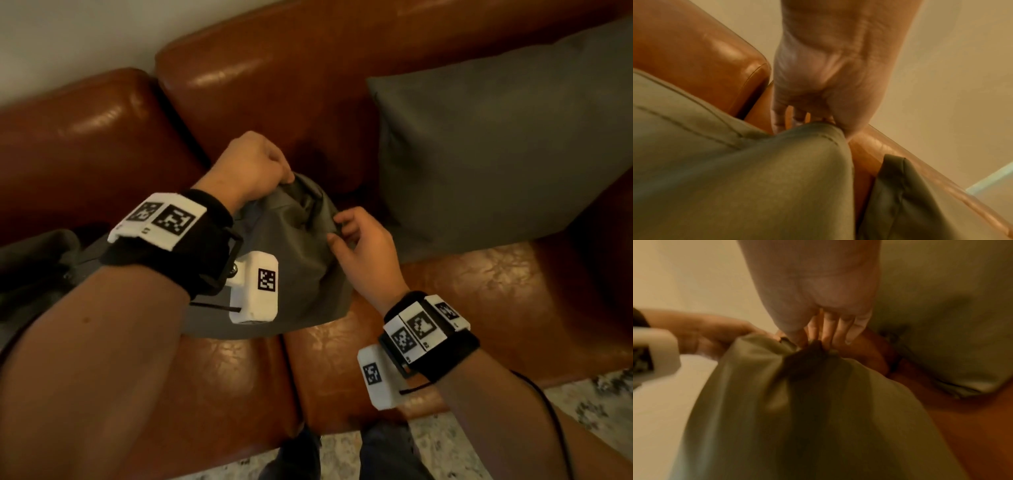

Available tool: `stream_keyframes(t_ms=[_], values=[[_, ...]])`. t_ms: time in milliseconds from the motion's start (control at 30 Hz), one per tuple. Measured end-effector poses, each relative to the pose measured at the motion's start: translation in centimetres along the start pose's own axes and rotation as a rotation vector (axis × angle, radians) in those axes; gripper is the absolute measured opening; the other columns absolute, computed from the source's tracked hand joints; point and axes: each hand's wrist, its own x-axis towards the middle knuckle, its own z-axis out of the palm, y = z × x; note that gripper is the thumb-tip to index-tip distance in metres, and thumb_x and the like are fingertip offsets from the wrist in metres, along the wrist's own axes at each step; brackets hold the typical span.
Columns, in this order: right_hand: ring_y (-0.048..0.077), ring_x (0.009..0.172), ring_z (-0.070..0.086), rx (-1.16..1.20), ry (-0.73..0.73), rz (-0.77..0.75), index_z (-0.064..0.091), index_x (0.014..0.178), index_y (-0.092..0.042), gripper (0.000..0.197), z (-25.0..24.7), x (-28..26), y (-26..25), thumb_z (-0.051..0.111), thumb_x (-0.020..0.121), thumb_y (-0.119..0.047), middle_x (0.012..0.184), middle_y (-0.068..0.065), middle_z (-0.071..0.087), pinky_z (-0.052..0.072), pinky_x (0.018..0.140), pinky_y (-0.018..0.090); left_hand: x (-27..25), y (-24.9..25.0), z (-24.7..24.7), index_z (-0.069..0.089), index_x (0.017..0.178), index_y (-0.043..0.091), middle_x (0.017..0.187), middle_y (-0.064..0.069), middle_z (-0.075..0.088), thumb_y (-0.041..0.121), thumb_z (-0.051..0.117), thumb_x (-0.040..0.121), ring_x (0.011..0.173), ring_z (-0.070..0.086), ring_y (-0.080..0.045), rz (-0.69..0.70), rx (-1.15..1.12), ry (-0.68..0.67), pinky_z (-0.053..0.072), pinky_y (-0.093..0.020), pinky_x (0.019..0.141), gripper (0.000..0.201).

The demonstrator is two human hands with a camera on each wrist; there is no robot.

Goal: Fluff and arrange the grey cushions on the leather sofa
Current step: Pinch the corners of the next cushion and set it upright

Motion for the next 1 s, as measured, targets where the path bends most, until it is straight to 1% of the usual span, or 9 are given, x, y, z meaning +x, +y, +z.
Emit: stream_keyframes(t_ms=[100, 200, 333, 467, 533, 667, 833, 933, 1000], values=[[0.018, 0.087, 0.057, -0.054, 0.051, -0.024, 0.061, 0.107, -0.024, 0.033, -0.2, 2.5, -1.1, 0.071, 0.080, -0.040, 0.092, -0.007, 0.051, 0.052, 0.078, 0.041, -0.2, 0.0, 0.5, 0.066, 0.070, 0.028, 0.079, 0.011, 0.060, 0.021, 0.068, 0.088, 0.086, 0.056, -0.009, 0.032, 0.043, 0.003, 0.039, -0.020, 0.068, 0.019], [0.018, 0.081, 0.056, -0.097, 0.005, -0.051, 0.063, 0.097, -0.020, 0.020, -0.1, 4.8, -1.7, 0.072, 0.082, -0.029, 0.086, -0.008, 0.052, 0.052, 0.076, 0.046, -0.5, -0.1, 0.2, 0.067, 0.075, 0.026, 0.087, 0.007, 0.063, 0.019, 0.065, 0.091, 0.091, 0.055, -0.009, 0.050, 0.063, 0.058, 0.039, -0.023, 0.078, 0.018], [0.013, 0.080, 0.055, -0.100, -0.007, -0.062, 0.067, 0.094, -0.014, 0.012, 0.1, 5.5, -1.6, 0.068, 0.088, -0.024, 0.084, -0.007, 0.056, 0.053, 0.076, 0.042, -0.6, -1.0, 0.0, 0.063, 0.071, 0.031, 0.096, 0.004, 0.064, 0.014, 0.059, 0.092, 0.096, 0.059, -0.015, 0.037, -0.023, 0.211, 0.049, -0.032, 0.083, 0.027], [0.016, 0.076, 0.060, -0.083, -0.011, -0.048, 0.068, 0.091, -0.014, 0.011, 0.0, 5.6, -1.5, 0.066, 0.088, -0.025, 0.081, -0.004, 0.063, 0.054, 0.072, 0.043, -2.0, -0.8, 1.4, 0.061, 0.081, 0.025, 0.096, 0.002, 0.060, 0.030, 0.060, 0.090, 0.091, 0.059, -0.019, 0.135, 0.023, 0.409, 0.052, -0.039, 0.079, 0.010], [0.016, 0.075, 0.061, -0.088, -0.016, -0.052, 0.068, 0.090, -0.015, 0.011, -0.2, 5.6, -1.4, 0.065, 0.089, -0.025, 0.082, -0.003, 0.064, 0.054, 0.072, 0.043, -3.3, -0.8, 1.5, 0.056, 0.089, 0.021, 0.096, 0.003, 0.052, 0.042, 0.063, 0.084, 0.089, 0.053, -0.018, 0.200, 0.117, 0.516, 0.046, -0.037, 0.071, 0.023], [0.012, 0.074, 0.059, -0.093, 0.024, -0.089, 0.067, 0.097, -0.019, 0.019, -0.5, 6.7, -2.2, 0.069, 0.085, -0.033, 0.086, -0.001, 0.062, 0.054, 0.071, 0.036, -5.5, -1.6, 2.0, 0.051, 0.091, 0.021, 0.089, 0.004, 0.050, 0.047, 0.067, 0.081, 0.080, 0.049, -0.016, 0.189, 0.172, 0.457, 0.035, -0.031, 0.063, 0.032], [0.012, 0.075, 0.055, -0.136, -0.015, -0.168, 0.070, 0.084, -0.013, 0.012, 0.0, 8.9, -3.8, 0.068, 0.087, -0.025, 0.084, 0.001, 0.057, 0.049, 0.072, 0.034, -5.4, -1.4, 2.2, 0.056, 0.090, 0.019, 0.086, 0.004, 0.055, 0.036, 0.065, 0.085, 0.079, 0.055, -0.017, 0.133, 0.076, 0.450, 0.046, -0.035, 0.065, 0.020], [0.015, 0.084, 0.059, -0.103, -0.095, -0.094, 0.073, 0.092, -0.010, 0.019, -0.8, 9.5, -3.3, 0.064, 0.093, -0.026, 0.087, -0.001, 0.060, 0.046, 0.079, 0.030, -5.2, -1.7, 1.7, 0.060, 0.084, 0.021, 0.078, 0.007, 0.056, 0.027, 0.063, 0.088, 0.076, 0.058, -0.016, 0.101, 0.016, 0.430, 0.051, -0.036, 0.066, 0.007], [0.016, 0.091, 0.063, -0.020, -0.165, -0.035, 0.073, 0.094, -0.008, 0.021, -1.3, 9.7, -3.2, 0.062, 0.094, -0.026, 0.090, 0.001, 0.067, 0.049, 0.088, 0.036, -5.1, -1.8, 1.7, 0.062, 0.083, 0.022, 0.076, 0.007, 0.058, 0.025, 0.061, 0.090, 0.075, 0.059, -0.016, 0.087, -0.016, 0.407, 0.052, -0.036, 0.067, 0.008]])
